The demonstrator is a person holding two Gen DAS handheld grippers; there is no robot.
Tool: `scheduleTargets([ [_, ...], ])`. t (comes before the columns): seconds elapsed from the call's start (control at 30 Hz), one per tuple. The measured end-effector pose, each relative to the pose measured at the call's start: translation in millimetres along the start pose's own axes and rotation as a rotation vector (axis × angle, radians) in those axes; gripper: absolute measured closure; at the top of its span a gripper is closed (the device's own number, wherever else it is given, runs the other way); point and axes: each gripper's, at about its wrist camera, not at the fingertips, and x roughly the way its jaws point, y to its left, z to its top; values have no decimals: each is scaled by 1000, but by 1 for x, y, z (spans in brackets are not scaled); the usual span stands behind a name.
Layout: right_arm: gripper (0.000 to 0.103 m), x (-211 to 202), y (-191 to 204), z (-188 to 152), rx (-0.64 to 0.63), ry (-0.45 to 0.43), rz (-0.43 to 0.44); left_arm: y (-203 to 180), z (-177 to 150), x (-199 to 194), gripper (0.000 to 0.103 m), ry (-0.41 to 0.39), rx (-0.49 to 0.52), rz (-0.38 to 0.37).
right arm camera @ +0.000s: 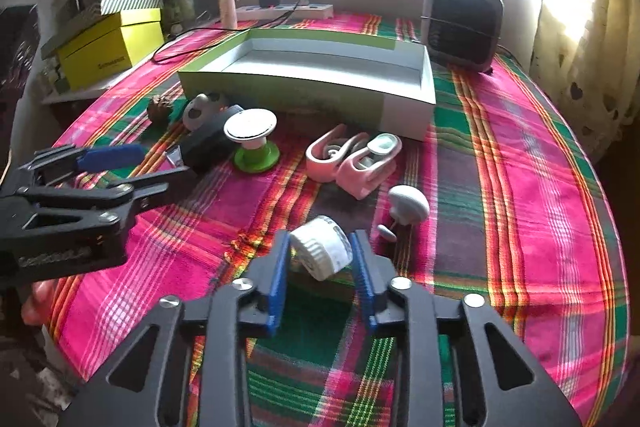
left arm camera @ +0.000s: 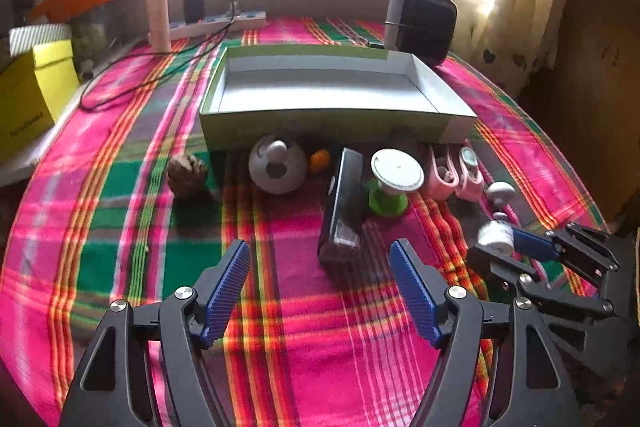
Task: Organize objects
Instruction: 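Grasp the white ridged jar with the right tool, then grasp the black flashlight with the left tool while the right tool holds the jar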
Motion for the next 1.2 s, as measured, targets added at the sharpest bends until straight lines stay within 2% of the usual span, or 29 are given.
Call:
scheduleTargets([
  [0.43,73,0,-1,1,5,-2,18,-7,15,18,37,6,57,45],
  [0.57,73,1,-2,3,4,1,22,-8,18,25,46,25,63,44],
  [0.83,73,2,-2,4,7,-2,26,-13,22,31,53,33,74,48],
  [1.07,73,3,-2,6,8,1,33,-17,23,32,74,34,87,48],
  [1.2,73,3,-2,6,9,2,35,-18,23,31,78,34,86,43],
])
